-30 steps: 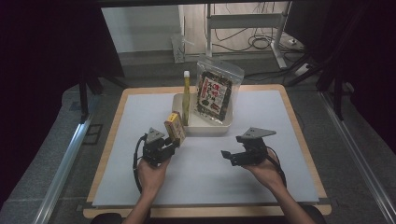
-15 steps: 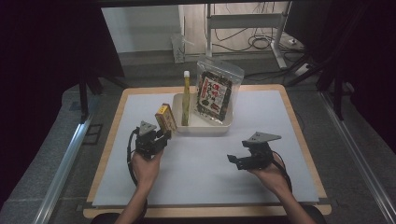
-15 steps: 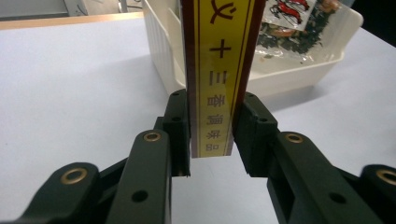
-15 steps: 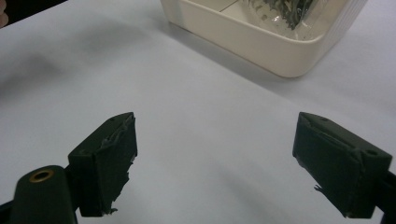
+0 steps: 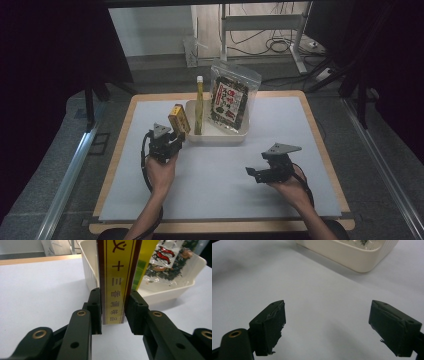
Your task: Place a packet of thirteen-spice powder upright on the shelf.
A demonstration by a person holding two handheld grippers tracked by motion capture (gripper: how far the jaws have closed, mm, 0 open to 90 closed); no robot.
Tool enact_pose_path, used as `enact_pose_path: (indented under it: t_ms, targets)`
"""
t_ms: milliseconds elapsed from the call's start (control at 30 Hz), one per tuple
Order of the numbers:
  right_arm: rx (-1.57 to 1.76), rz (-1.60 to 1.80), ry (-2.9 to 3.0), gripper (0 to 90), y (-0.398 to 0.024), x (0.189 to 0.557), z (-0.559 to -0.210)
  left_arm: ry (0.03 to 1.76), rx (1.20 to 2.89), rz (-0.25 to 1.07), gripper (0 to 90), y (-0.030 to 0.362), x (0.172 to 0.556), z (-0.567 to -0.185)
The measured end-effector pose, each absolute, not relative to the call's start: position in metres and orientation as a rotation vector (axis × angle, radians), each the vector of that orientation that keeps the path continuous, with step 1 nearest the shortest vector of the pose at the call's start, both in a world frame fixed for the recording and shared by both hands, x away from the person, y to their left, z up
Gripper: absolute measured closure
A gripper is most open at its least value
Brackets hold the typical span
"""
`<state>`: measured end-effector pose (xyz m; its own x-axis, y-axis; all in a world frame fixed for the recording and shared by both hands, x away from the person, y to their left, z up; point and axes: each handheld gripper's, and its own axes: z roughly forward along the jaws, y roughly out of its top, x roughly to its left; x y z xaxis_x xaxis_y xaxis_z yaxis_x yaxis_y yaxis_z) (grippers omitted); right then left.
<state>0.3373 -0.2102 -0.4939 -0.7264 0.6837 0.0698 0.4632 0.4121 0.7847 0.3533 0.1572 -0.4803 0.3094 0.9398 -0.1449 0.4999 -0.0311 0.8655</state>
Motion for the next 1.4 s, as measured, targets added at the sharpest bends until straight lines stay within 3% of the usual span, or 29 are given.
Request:
enact_pose_path:
  t_ms: [867, 1400]
  targets:
    - [0.994, 1.186, 2.432, 14.6, -0.209, 0.338, -0.496, 1.403, 1.651, 0.779, 68.4, 0.122, 0.387, -0.485]
    - [0.989, 1.183, 2.440, 14.9, -0.208, 0.337, -0.496, 1.420, 1.644, 0.809, 68.4, 0.115, 0.395, -0.498]
